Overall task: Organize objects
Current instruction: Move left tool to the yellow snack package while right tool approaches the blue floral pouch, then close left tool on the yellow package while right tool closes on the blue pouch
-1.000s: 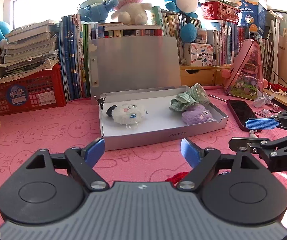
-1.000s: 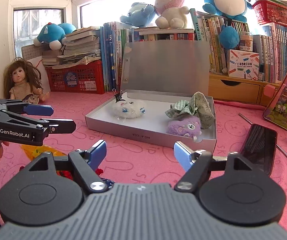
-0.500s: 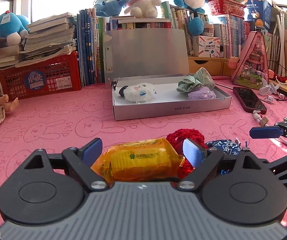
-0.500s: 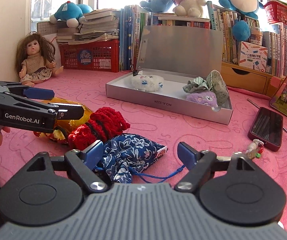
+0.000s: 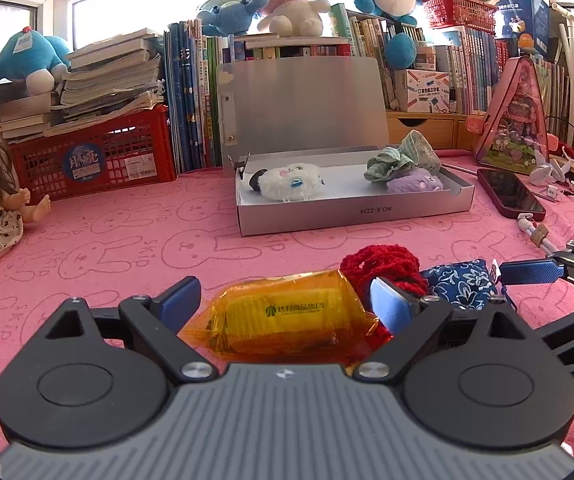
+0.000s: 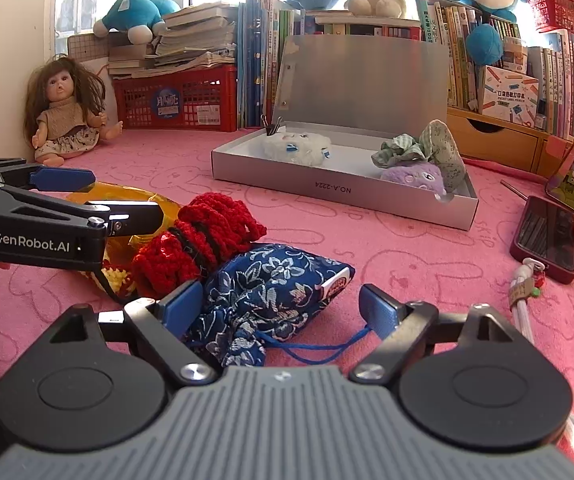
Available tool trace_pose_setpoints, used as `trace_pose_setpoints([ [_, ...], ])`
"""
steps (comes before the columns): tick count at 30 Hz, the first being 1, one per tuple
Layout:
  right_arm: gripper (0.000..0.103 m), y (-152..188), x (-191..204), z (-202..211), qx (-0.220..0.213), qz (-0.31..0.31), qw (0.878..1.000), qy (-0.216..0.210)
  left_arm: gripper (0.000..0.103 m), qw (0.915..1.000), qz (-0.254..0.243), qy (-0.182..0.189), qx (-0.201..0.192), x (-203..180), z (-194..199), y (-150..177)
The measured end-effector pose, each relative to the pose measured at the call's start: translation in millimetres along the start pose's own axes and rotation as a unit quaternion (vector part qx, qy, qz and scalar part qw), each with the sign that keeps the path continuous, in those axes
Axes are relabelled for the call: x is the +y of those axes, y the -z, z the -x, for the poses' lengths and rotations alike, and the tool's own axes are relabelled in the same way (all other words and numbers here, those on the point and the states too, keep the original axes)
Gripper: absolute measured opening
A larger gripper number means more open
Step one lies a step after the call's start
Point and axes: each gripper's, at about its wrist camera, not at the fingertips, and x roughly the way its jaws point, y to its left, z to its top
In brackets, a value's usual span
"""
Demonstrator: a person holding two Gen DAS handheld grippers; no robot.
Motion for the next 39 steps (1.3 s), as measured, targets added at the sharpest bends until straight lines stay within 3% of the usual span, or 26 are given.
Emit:
trace_pose_setpoints([
  [4, 0.091, 0.2, -3.6, -1.6, 0.005, -0.014, 1.000, -0.007, 0.098, 0.9997, -0.008, -0.023, -0.007, -0.1, -3.2, -1.1],
  [15, 0.091, 2.5, -2.8, 1.1, 0.002, -0.015, 1.000, -0.006, 0.099, 0.9993, 0.020, -0.008, 0.029, 1.4, -20.4, 4.3],
  [23, 0.095, 0.1, 0.0, -0.5, 0.004, -0.015, 0.998, 0.059, 0.099, 0.9979, 0.026, -0.034, 0.048, 12.9, -23.2, 8.5],
  [30, 0.094, 1.0, -2.0, -1.0, 0.007, -0.019, 0.999, 0.043, 0.099, 0.9976, 0.036, -0.030, 0.052, 14.9, -24.0, 10.9],
  [35, 0.094, 1.1, -2.1, -1.1, 0.009, -0.022, 0.999, 0.034, 0.099, 0.9942, 0.063, -0.006, 0.088, 15.9, -32.8, 17.7],
  [39, 0.094, 1.5, -1.1, -0.7, 0.008, -0.020, 0.999, 0.035, 0.099, 0.9939, 0.077, -0.009, 0.079, 19.4, -30.4, 17.1],
])
